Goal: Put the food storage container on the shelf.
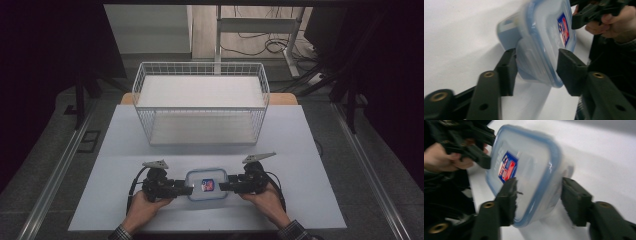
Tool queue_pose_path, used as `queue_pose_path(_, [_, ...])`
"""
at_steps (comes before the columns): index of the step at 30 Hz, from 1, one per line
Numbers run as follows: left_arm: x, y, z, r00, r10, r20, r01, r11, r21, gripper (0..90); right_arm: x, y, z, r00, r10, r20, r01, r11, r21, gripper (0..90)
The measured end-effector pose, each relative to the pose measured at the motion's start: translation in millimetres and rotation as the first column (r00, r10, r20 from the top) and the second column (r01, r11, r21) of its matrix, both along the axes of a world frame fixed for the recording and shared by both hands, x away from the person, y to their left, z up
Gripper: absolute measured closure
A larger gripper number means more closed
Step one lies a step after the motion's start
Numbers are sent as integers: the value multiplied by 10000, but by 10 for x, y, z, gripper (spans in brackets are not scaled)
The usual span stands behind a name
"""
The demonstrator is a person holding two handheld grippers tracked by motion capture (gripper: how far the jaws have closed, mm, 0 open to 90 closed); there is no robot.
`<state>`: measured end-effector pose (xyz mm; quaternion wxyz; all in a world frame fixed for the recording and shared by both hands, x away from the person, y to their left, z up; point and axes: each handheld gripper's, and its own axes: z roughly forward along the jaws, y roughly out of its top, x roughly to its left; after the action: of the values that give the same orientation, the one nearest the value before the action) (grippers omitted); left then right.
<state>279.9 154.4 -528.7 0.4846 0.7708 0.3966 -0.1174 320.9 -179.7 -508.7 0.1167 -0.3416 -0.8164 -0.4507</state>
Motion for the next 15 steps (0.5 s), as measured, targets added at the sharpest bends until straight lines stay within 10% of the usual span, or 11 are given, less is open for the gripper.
queue_pose_path(15, [53, 85, -82, 9995, 280, -175, -297, 9942, -1032, 574, -4, -74, -13, 9973, -223, -697, 275, 9969, 744, 588])
